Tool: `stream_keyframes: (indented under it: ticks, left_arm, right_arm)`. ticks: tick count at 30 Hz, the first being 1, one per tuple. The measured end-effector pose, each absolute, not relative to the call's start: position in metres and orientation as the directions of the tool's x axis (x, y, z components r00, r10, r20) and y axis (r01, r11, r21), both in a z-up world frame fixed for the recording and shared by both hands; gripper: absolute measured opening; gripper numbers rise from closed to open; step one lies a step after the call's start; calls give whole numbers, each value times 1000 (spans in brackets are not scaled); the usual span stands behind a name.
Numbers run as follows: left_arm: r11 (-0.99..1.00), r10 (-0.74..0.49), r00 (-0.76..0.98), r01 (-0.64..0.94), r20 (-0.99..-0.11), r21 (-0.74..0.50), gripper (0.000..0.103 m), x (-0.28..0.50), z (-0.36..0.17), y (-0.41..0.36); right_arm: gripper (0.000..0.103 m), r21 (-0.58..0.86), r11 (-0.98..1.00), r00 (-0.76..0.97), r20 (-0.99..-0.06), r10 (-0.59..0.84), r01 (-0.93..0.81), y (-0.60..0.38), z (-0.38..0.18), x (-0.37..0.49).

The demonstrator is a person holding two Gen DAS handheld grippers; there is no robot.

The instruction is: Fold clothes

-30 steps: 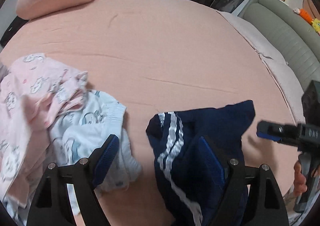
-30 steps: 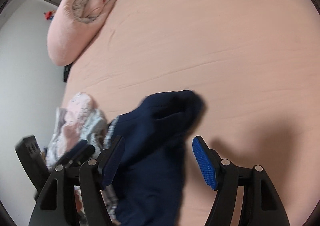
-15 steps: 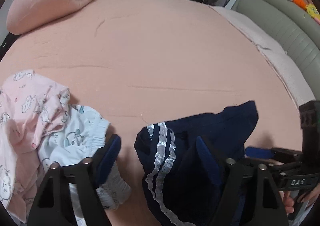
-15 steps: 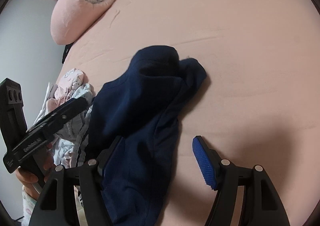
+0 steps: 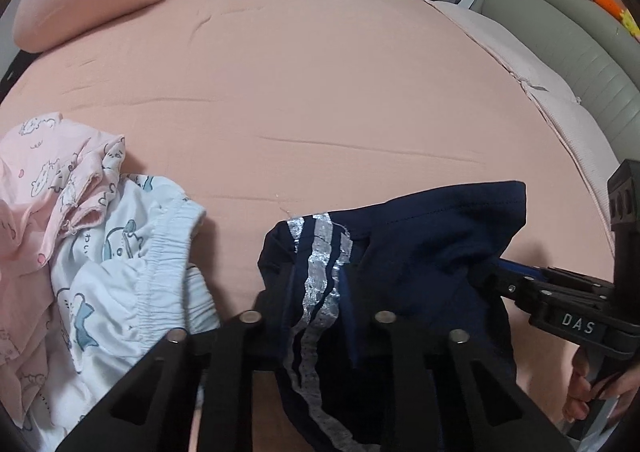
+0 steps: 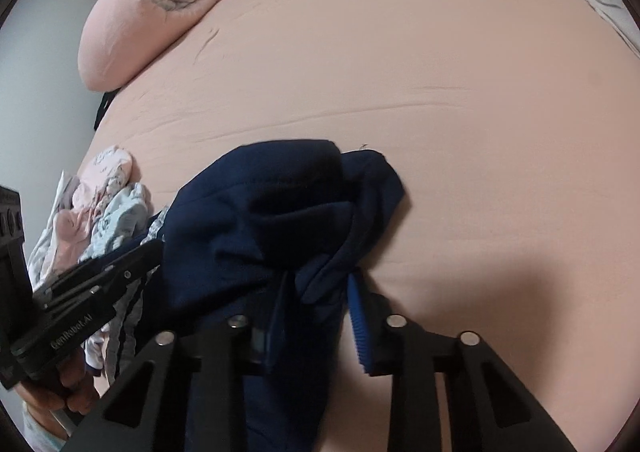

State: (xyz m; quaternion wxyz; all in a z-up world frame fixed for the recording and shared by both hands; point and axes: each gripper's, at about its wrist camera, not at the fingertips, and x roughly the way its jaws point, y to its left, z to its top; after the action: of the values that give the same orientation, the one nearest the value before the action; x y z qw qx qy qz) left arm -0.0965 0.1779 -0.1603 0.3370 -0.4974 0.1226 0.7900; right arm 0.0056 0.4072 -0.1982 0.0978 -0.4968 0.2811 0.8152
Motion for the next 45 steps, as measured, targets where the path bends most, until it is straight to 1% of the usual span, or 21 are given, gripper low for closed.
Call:
stream_keyframes:
  ticks: [2, 7, 10, 13, 16, 18, 19, 20, 23, 24, 25, 26, 27, 28, 29, 33, 35, 37, 41, 43, 45]
  left_arm:
    - [-737, 383, -300, -670, -874, -93, 12, -91, -163, 184]
    - [-741, 291, -398, -668, -870, 58, 11, -82, -164, 193]
    - [-774, 246, -445, -625, -861, 101, 11, -88, -162, 189]
    - [-805, 221, -467, -583, -856, 111, 11, -97, -159, 178]
    - [-819, 265, -421, -573, -867, 28, 11, -102, -159, 171]
    - [-822, 283, -419, -569, -863, 7, 11, -101, -156, 170]
    - [-822, 297, -415, -570, -860, -8, 11, -100, -153, 170]
    - [-821, 311, -410, -570, -857, -25, 11, -99, -150, 169]
    - [-808, 364, -372, -582, -854, -91, 13, -94, -137, 168]
    - [-805, 382, -366, -583, -849, -112, 18, -92, -132, 166]
    - [-800, 405, -362, -585, -840, -134, 26, -89, -125, 163]
    - [-795, 428, -359, -587, -830, -156, 32, -86, -119, 160]
    - [-790, 450, -361, -588, -816, -175, 45, -82, -112, 156]
    - [-785, 471, -362, -589, -804, -194, 57, -79, -106, 152]
    - [-781, 485, -357, -588, -798, -211, 60, -76, -102, 149]
    - [-763, 538, -312, -575, -783, -295, 60, -69, -90, 133]
    - [-767, 535, -312, -570, -785, -296, 60, -59, -85, 120]
    - [-771, 529, -314, -566, -788, -291, 60, -40, -95, 113]
    - [-784, 515, -300, -544, -803, -299, 60, -34, -101, 96]
    - [-782, 514, -274, -539, -813, -313, 60, -35, -119, 96]
    - [-780, 507, -261, -544, -822, -309, 60, -33, -123, 91]
  right_arm:
    - [20, 336, -836, -482, -871, -99, -434, 406, -197, 6]
    - [15, 283, -850, -473, -880, -46, -444, 404, -195, 8]
    - [12, 264, -855, -462, -886, -32, -447, 405, -196, 7]
    - [9, 263, -848, -457, -889, -28, -459, 407, -195, 6]
    - [9, 271, -837, -454, -891, -31, -475, 407, -195, 6]
    - [9, 276, -836, -454, -890, -36, -475, 408, -196, 5]
    - [10, 282, -838, -459, -888, -42, -468, 407, -196, 4]
    - [13, 288, -840, -464, -885, -50, -460, 407, -195, 3]
    - [15, 310, -846, -466, -881, -84, -434, 408, -193, 5]
    - [17, 316, -846, -464, -881, -94, -429, 409, -192, 6]
    - [24, 320, -846, -464, -880, -98, -428, 410, -189, 9]
    - [33, 322, -844, -468, -878, -97, -430, 411, -186, 12]
    - [37, 330, -839, -477, -873, -98, -432, 412, -182, 16]
    - [44, 350, -832, -491, -864, -110, -430, 412, -177, 21]
    - [46, 366, -830, -501, -857, -123, -421, 410, -174, 27]
    - [47, 383, -845, -525, -838, -148, -373, 400, -159, 62]
    - [47, 377, -859, -537, -830, -149, -345, 388, -151, 70]
    - [47, 367, -872, -540, -829, -149, -323, 375, -150, 70]
    - [47, 382, -878, -542, -821, -179, -290, 359, -142, 84]
    - [47, 362, -892, -546, -821, -167, -271, 352, -139, 92]
    - [47, 326, -914, -550, -822, -147, -242, 346, -134, 102]
